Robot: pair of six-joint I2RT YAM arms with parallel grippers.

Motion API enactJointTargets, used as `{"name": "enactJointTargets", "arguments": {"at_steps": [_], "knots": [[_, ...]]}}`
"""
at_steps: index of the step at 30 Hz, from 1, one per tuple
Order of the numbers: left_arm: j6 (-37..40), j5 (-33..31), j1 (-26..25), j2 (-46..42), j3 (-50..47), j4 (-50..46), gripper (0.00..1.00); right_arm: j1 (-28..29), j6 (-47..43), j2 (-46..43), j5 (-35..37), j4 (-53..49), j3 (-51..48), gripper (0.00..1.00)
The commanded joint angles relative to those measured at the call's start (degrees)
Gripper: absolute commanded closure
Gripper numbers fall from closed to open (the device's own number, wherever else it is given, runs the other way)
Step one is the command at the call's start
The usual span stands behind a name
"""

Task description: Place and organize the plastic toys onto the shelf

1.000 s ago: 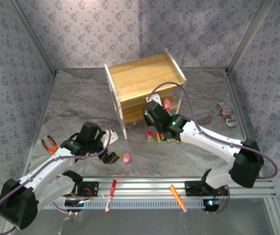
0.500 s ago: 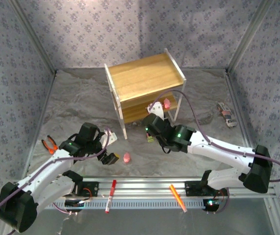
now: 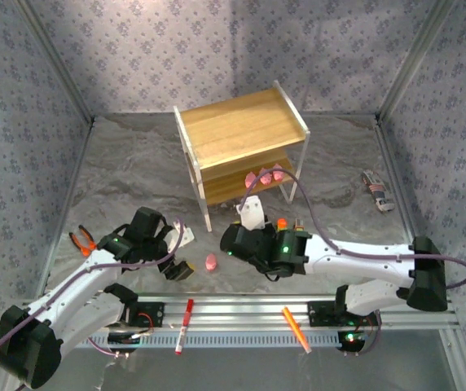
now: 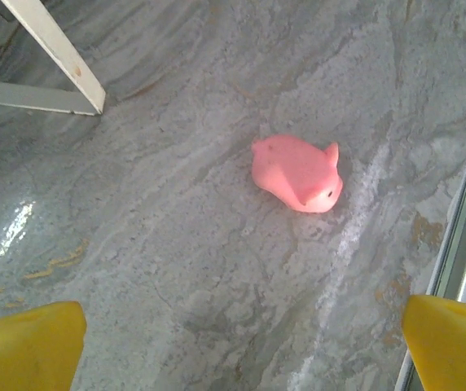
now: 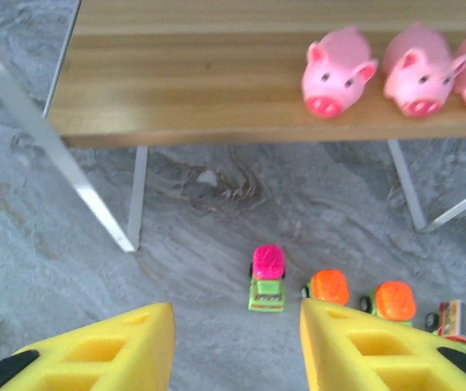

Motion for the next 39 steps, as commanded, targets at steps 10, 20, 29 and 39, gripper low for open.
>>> {"name": "enactJointTargets", "arguments": {"at_steps": [10,20,29,39], "knots": [[3.48,0.21,1.43,-2.78,1.28,-3.37,0.0,8.4,15.06,11.49,1.67,-0.06,1.03,0.48],[7.83,3.37,6.35,-4.91,0.52,-5.1,0.0,11.41,18.68,20.78,-1.78,8.29,2.36,0.48],[14.68,10.57,12.76,-4.16,1.98,-10.76,0.0,11.03,22.41,27.15,-5.21,10.91,4.27,0.4],[14.4,12.34,14.89,-4.46,2.11,-10.77,0.01,9.17,25.4,31.17,-7.81,12.43,4.51,0.4]]}}
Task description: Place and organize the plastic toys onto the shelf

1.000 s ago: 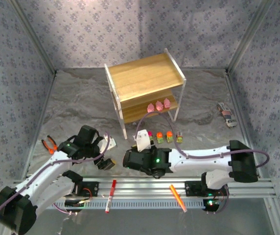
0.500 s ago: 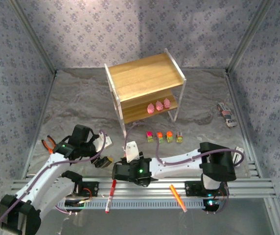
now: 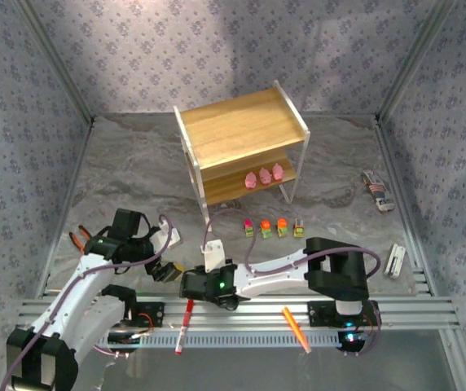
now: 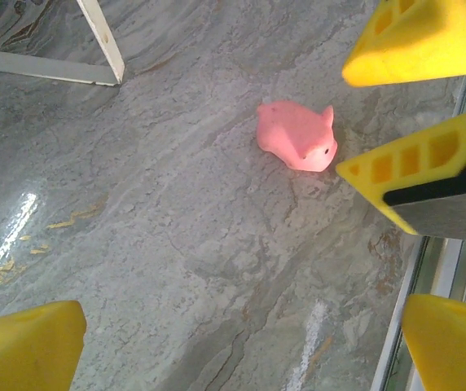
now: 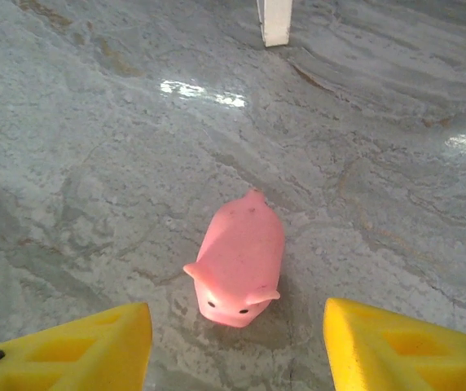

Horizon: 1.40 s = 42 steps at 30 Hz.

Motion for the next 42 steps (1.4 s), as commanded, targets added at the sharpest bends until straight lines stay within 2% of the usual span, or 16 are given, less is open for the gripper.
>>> {"name": "enactJointTargets", "arguments": {"at_steps": [1,11,20,30,34,42], "knots": [[1.27,3.18,0.35,-0.38,2.09,-1.35,0.0,-0.75,2.36,1.42,-0.79,1.03,1.12,0.4],[0.93,3.09,0.35,-0.41,2.01,-1.09,0.0,-1.97,3.4,4.41,-1.74,0.29,3.29,0.38],[0.38,2.87,0.4,-0.14,1.83,0.05,0.0,-0.64,7.29,8.14,3.09,-3.05,6.27,0.39],[0.1,2.48,0.79,0.04,2.05,0.75,0.0,-1.04,9.66,9.34,4.08,-4.4,6.28,0.41],[-0.14,2.73,0.82,0.25,2.04,0.92,0.0,-1.08,10.39,9.87,4.32,-5.16,6.53,0.45],[-0.41,2.83,0.88,0.3,1.67,1.46,0.0,-0.82,10.94,10.94,5.64,-7.93,7.92,0.6]]}}
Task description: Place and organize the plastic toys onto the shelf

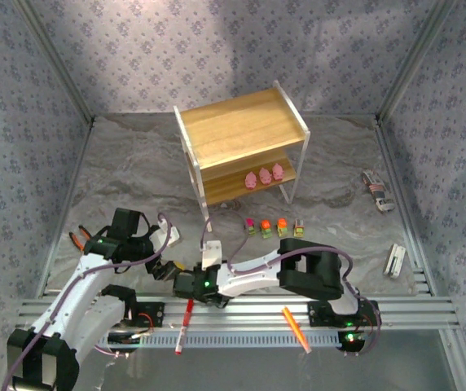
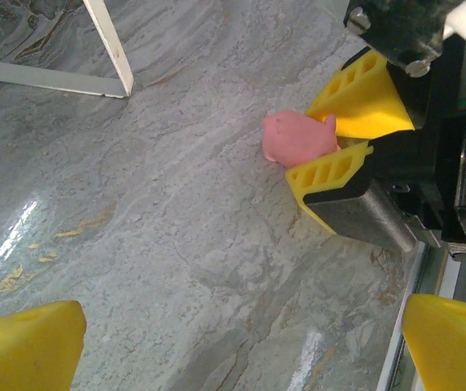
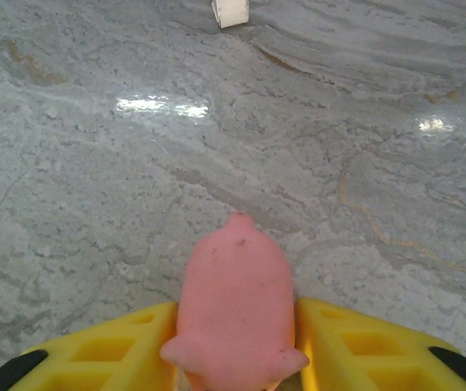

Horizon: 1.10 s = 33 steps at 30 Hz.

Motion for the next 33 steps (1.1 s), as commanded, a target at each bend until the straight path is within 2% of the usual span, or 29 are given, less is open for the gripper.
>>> {"name": "enactJointTargets", "arguments": {"at_steps": [1,11,19,23,29,33], "knots": [[0.27,2.02,0.42,0.28,1.75,0.18,0.0,0.24,1.95,1.12,2.34,-3.24,1.39,0.62],[-0.12,3.44,0.33,0.46,1.56,0.13,0.0,0.86,2.51,-0.08,4.09,-5.51,1.08,0.7],[-5.38,4.68,-0.75,0.49,1.47,3.73,0.0,1.49,3.09,-4.21,6.06,-6.49,-1.83,0.72],[-7.22,3.58,-2.95,1.2,1.39,5.48,0.0,1.73,3.05,-7.31,7.42,-9.24,-4.68,0.73],[-10.67,-1.22,-10.13,1.49,0.84,8.53,0.0,1.74,1.95,-12.57,9.44,-14.83,-6.02,0.74],[-12.31,-1.2,-10.56,2.2,1.8,9.44,0.0,1.61,1.31,-17.9,11.04,-17.97,-8.13,0.74]]}}
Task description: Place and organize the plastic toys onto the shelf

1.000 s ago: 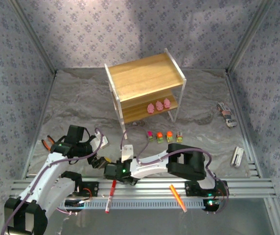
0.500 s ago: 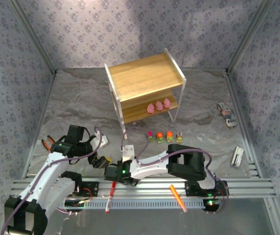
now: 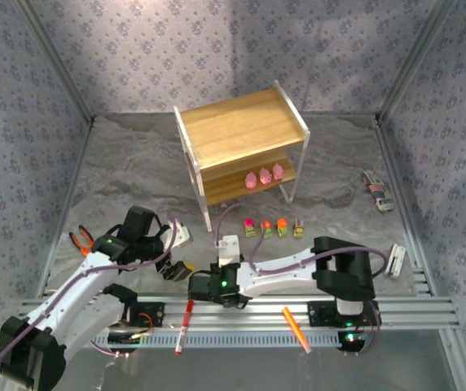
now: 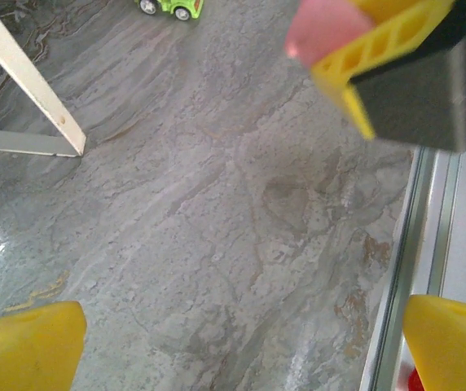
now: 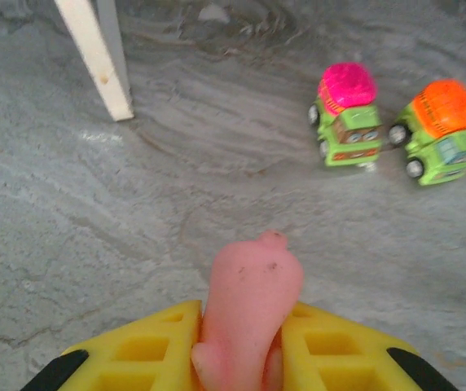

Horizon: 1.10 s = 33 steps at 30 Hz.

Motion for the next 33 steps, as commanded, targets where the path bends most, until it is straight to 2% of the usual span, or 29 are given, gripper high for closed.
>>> {"name": "enactJointTargets", "arguments": {"at_steps": [1,7,14,18,27,33], "knots": [[-2.59,-0.51,-0.4,0.54,2.16,2.15,0.0,-0.01,-0.16,-5.43,4.16,-6.22,-1.87,0.74],[-7.63,-1.83,-1.0,2.33,3.58,5.97,0.0,-1.77,-4.04,-13.69,5.85,-7.62,-3.89,0.73],[-10.58,-9.93,-5.59,5.82,4.55,8.39,0.0,-5.59,-12.7,-21.47,4.98,-4.21,-5.8,0.73],[-11.71,-12.1,-6.14,5.86,4.55,9.6,0.01,-8.47,-17.5,-24.3,3.62,-1.73,-6.58,0.73],[-14.53,-16.81,-6.14,5.5,4.0,13.44,0.0,-16.42,-29.03,-27.3,-4.14,7.04,-6.43,0.73],[-14.37,-16.89,-6.14,5.08,3.67,13.38,0.0,-20.8,-33.53,-26.06,-8.63,11.25,-5.27,0.73]]}}
